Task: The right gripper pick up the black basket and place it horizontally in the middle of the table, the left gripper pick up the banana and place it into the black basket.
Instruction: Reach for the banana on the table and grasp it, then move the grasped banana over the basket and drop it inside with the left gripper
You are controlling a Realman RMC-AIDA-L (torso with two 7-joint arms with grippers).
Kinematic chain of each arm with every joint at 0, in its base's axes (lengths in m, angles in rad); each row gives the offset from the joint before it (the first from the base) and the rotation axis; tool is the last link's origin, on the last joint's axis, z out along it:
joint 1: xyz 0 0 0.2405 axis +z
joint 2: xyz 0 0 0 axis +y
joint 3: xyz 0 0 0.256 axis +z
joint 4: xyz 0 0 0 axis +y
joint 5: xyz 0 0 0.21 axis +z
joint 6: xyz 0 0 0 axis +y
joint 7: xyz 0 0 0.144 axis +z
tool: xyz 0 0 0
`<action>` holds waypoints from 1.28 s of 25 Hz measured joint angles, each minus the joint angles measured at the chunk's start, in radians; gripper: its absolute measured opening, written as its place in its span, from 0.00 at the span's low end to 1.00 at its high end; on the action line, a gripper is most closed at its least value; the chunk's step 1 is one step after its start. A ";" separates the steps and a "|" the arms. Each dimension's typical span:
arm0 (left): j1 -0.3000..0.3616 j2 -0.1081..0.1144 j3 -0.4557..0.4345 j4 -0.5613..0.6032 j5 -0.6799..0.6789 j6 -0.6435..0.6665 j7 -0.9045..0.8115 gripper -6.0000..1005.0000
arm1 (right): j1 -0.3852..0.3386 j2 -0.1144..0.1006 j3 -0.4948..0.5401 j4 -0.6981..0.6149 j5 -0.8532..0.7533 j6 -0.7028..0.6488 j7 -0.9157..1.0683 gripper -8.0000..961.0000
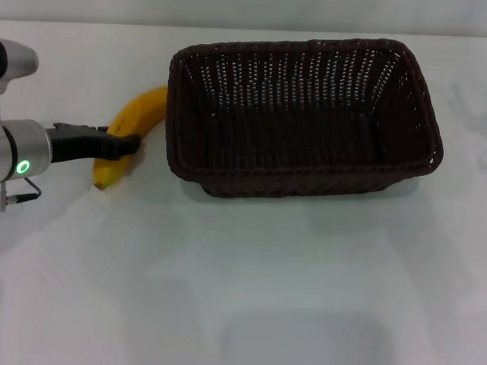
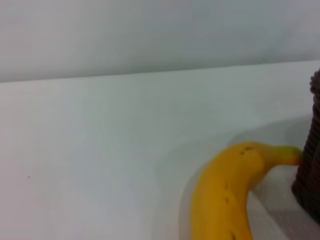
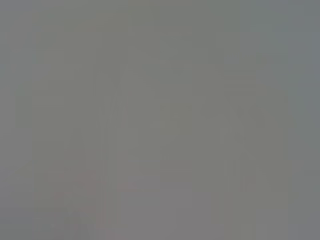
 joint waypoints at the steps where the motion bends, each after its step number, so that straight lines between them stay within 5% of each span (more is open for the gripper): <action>1: 0.000 0.000 0.000 0.001 -0.003 0.003 -0.002 0.52 | 0.000 0.000 0.000 0.000 0.000 0.000 0.000 0.86; 32: 0.016 -0.003 0.017 0.020 0.003 0.350 -0.004 0.51 | -0.001 0.000 0.029 -0.010 0.003 0.001 0.009 0.86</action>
